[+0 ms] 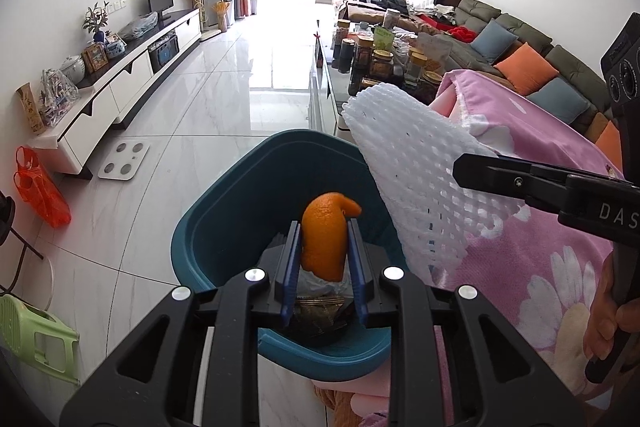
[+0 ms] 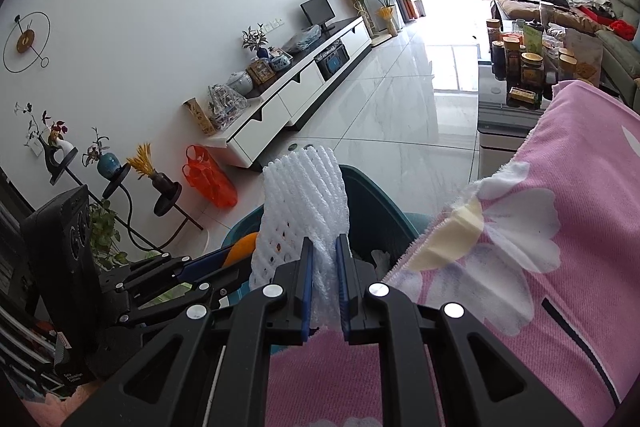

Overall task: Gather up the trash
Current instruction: 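Open the left tool to drop the orange peel while the right drops the foam net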

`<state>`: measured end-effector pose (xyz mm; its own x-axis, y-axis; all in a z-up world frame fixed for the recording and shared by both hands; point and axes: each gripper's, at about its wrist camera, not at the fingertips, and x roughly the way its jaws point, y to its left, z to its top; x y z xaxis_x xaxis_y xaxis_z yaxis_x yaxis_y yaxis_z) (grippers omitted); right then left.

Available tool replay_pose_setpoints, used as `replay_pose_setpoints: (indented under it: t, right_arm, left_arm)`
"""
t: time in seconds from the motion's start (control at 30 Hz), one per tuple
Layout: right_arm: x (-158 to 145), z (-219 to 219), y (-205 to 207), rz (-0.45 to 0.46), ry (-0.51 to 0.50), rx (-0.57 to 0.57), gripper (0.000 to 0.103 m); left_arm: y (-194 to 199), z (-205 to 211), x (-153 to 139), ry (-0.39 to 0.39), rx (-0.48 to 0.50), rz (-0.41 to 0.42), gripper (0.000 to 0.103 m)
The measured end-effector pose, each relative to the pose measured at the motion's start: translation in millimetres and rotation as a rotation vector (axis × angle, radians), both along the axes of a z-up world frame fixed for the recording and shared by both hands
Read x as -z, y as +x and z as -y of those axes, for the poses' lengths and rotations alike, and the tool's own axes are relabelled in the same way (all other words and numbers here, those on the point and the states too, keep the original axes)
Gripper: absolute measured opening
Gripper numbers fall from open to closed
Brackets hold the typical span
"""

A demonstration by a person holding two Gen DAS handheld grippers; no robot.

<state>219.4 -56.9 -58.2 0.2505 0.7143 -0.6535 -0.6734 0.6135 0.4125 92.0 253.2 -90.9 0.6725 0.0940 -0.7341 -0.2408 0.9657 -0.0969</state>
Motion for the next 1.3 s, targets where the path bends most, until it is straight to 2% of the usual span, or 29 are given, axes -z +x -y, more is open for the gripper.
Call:
replay_pose_setpoints:
  t: [0.27,0.4,0.63,0.7,0.77,1.07,1.2,1.3]
  right_arm:
    - [7,-17,5,-0.016,-0.035,-0.006,0.012]
    - [10,-24,6,-0.021,-0.050,-0.008,0.016]
    - [17,-26,10,-0.044,-0.056,-0.001,0.022]
    - [16,-25,12,-0.046,-0.054,0.005,0.027]
    - [17,-23,13,-0.044,-0.053,0.014,0.039]
    - [16,-14,15,-0.043,-0.031,0.020,0.040]
    - [14,1,13,-0.040,-0.013,0.024,0.040]
    - [9,16,10,-0.028,0.005,0.038,0.045]
  left_arm:
    - [13,-8,15,-0.012,-0.017,-0.022,0.023]
    - [17,-13,19,-0.016,-0.028,-0.026,0.023]
    - [18,-17,20,0.000,-0.054,-0.022,0.032]
    - [15,-18,19,0.003,-0.068,-0.019,0.035]
    - [16,-21,19,0.010,-0.082,-0.016,0.036]
    - [10,-18,12,0.022,-0.087,0.003,0.039]
    - [-3,-9,4,0.024,-0.060,0.030,0.049]
    - [-12,2,-5,0.031,-0.025,0.069,0.063]
